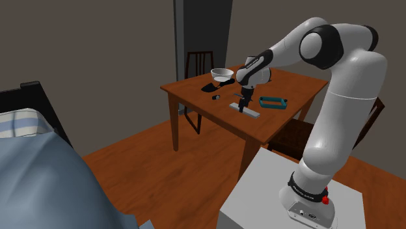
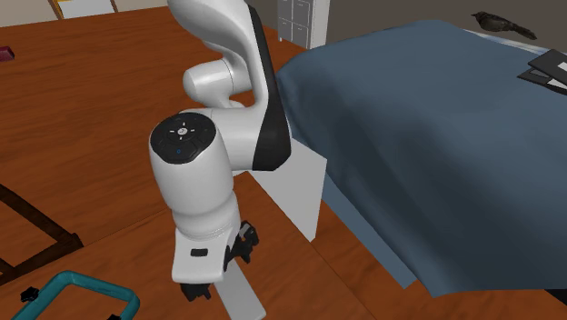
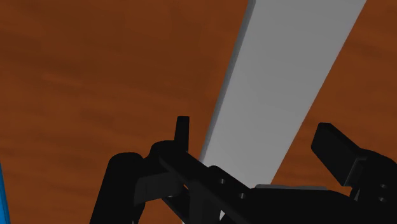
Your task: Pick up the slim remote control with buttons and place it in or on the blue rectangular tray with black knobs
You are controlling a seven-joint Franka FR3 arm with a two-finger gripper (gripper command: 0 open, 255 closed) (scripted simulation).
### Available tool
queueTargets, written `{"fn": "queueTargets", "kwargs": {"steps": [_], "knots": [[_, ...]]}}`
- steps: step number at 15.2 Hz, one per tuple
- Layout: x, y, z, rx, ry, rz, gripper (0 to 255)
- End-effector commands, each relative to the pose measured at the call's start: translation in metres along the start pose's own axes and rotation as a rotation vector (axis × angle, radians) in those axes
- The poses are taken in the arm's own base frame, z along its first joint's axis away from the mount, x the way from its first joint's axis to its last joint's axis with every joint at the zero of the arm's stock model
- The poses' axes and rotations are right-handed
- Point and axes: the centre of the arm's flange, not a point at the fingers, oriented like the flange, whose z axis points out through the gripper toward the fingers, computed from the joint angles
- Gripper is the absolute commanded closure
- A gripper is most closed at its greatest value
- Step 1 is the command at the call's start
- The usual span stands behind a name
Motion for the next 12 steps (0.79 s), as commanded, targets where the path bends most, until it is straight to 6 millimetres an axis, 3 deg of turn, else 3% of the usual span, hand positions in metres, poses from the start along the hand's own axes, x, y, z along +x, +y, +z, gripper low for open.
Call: {"fn": "queueTargets", "kwargs": {"steps": [1,5,6,12], "knots": [[0.0,0.0,0.0008,0.0,0.0,0.0,0],[0.0,0.0,0.0008,0.0,0.0,0.0,0],[0.0,0.0,0.0008,0.0,0.0,0.0,255],[0.0001,0.0001,0.0007,0.0,0.0,0.0,255]]}}
